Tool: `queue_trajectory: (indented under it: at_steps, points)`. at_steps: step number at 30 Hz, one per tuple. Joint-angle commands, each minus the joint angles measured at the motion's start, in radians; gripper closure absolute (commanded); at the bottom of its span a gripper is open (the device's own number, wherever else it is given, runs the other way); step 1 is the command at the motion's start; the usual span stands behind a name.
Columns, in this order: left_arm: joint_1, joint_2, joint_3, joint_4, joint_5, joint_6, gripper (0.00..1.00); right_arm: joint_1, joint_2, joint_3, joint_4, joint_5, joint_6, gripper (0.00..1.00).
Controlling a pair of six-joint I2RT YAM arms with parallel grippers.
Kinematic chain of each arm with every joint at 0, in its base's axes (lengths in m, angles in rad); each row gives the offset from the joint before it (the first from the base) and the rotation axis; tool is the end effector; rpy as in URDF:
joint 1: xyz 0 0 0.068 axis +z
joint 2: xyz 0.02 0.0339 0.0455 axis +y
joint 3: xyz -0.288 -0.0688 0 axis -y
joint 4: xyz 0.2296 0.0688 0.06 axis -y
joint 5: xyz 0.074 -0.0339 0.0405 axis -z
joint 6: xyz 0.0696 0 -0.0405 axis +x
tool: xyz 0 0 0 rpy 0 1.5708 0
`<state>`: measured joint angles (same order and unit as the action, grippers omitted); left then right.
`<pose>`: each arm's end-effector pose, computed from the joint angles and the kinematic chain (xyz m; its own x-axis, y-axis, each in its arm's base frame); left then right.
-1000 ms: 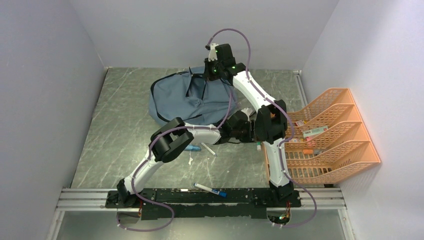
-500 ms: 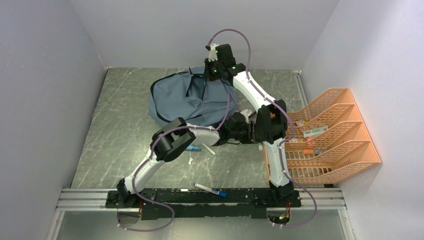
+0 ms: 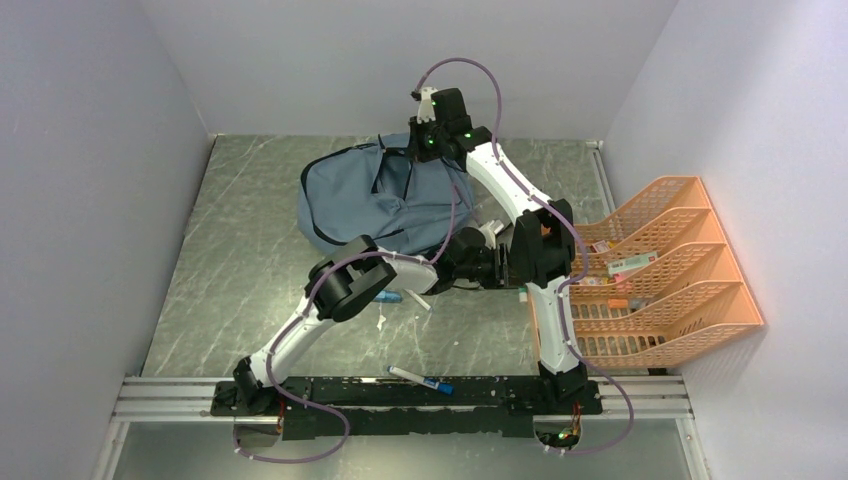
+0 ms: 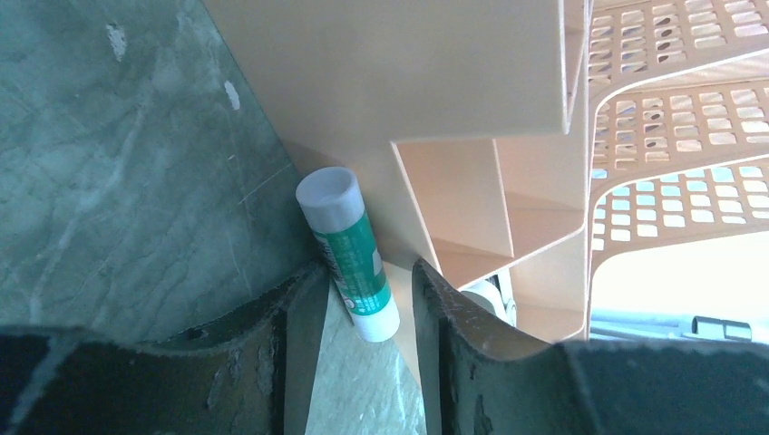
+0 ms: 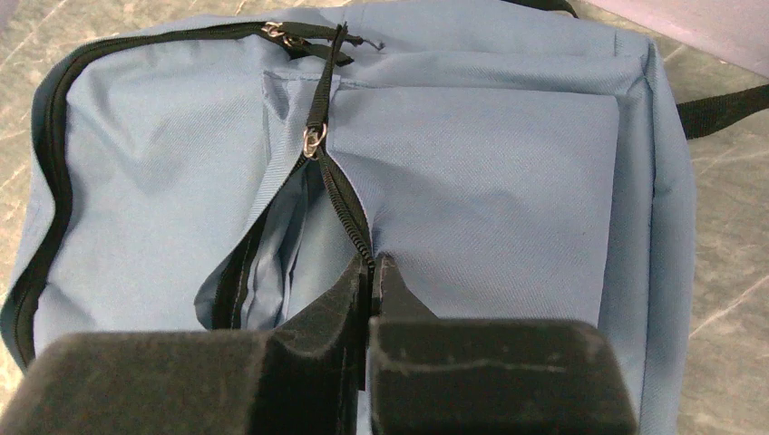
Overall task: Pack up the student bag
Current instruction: Pick up the stationery from the center of the board.
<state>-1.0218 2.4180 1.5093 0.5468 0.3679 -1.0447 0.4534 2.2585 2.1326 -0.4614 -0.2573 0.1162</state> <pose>0.2679 -0.4859 0.1108 -0.9329 -0.0213 -0.3595 0.3281 0.3616 -0.8727 0.4918 0.2594 0.2884 -0.5660 -0.1510 -0.8105 -0.5521 0.7995 0.2366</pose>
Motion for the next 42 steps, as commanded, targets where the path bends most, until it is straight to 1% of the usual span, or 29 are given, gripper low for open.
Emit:
queue_trajectory:
  at_steps: [1,5,11,14,17,25,34,39,42]
  points:
    - [-0.035,0.056,0.006,0.090,0.052,-0.012,0.54,-0.024,-0.039,-0.001,0.043,0.010,0.000,1.00]
    - [-0.035,0.066,0.021,0.093,0.062,-0.011,0.55,-0.023,-0.039,-0.002,0.043,0.012,-0.001,1.00]
    - [-0.034,0.075,0.031,0.085,0.062,-0.015,0.65,-0.024,-0.036,-0.002,0.041,0.007,-0.001,1.00]
    - [-0.030,0.067,0.025,0.077,0.056,-0.008,0.73,-0.025,-0.036,-0.002,0.040,0.011,-0.004,1.00]
    - [-0.020,0.037,-0.011,0.066,0.038,0.009,0.76,-0.024,-0.036,-0.002,0.039,0.014,-0.006,1.00]
    - [0.017,-0.182,-0.198,-0.012,-0.058,0.114,0.78,-0.027,-0.039,-0.004,0.041,0.021,-0.004,1.00]
    - [0.056,-0.506,-0.408,-0.195,-0.177,0.234,0.81,-0.026,-0.049,-0.016,0.043,0.040,-0.004,1.00]
    - [0.138,-0.709,-0.535,-0.311,-0.227,0.269,0.82,-0.019,-0.072,-0.047,0.055,0.056,-0.020,1.00]
    - [0.214,-0.825,-0.583,-0.397,-0.260,0.289,0.82,-0.010,-0.090,-0.067,0.071,0.077,-0.028,1.00]
